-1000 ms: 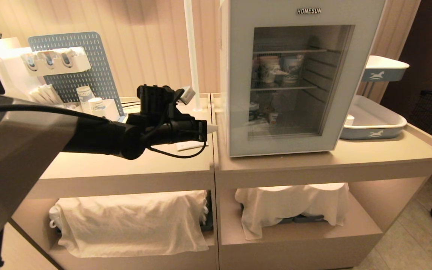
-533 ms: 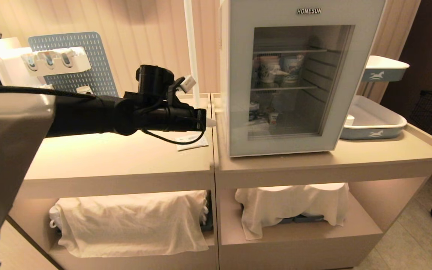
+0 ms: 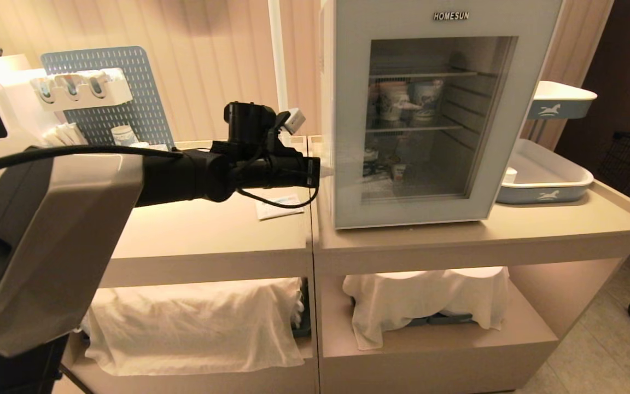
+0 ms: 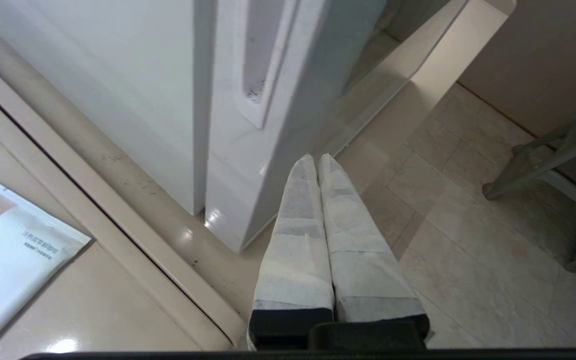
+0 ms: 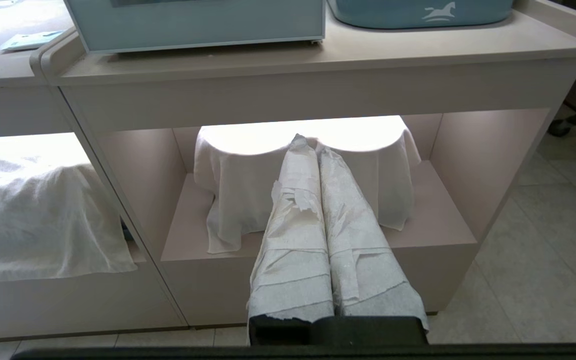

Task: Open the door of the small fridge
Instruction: Open the freezer door

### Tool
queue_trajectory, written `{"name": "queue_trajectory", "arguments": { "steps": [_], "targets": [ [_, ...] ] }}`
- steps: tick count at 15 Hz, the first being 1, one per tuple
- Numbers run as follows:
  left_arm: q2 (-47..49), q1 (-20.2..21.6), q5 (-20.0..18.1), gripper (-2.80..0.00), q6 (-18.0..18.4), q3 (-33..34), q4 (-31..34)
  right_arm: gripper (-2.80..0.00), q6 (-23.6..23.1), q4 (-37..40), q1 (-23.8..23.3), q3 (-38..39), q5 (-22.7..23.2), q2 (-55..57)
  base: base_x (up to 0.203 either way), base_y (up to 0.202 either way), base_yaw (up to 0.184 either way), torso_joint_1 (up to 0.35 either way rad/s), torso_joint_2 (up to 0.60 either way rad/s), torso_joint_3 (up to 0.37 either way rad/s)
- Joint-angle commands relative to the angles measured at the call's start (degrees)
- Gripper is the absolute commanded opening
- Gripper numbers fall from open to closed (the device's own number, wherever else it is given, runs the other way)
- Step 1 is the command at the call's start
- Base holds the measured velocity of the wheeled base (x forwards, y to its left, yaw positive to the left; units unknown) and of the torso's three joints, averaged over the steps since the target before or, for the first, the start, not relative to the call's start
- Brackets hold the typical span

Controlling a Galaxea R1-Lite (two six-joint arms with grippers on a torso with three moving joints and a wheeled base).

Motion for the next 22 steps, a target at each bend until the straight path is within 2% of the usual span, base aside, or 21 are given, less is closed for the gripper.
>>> {"name": "queue_trajectory", "arguments": {
  "steps": [1,5,7,15,16,22],
  "targets": [
    [-0.3,0.0,-0.1,-2.80,-0.2,0.0,-0.1,-2.80,0.0,0.0,0.0,0.6,0.0,0.0,0.000,0.000,0.000,0.000,0.00,0.000],
    [-1.7,0.0,1.0,-2.80,0.1,1.4,-1.1,-2.80,0.0,0.0,0.0,0.6,0.0,0.0,0.000,0.000,0.000,0.000,0.00,0.000],
    [-2.9,0.0,1.2,-2.80,0.2,4.3,-1.4,-2.80,0.0,0.0,0.0,0.6,0.0,0.0,0.000,0.000,0.000,0.000,0.00,0.000],
    [-3.2,-0.5,1.5,-2.80,1.8,4.5,-1.3,-2.80,0.0,0.0,0.0,0.6,0.0,0.0,0.000,0.000,0.000,0.000,0.00,0.000],
    [-3.3,-0.5,1.7,0.00,1.6,4.4,-1.4,-2.80,0.0,0.0,0.0,0.6,0.0,0.0,0.000,0.000,0.000,0.000,0.00,0.000],
    [-4.9,-0.5,3.5,0.00,3.4,4.2,-1.1,-2.80,0.0,0.0,0.0,0.6,0.0,0.0,0.000,0.000,0.000,0.000,0.00,0.000]
  ]
}}
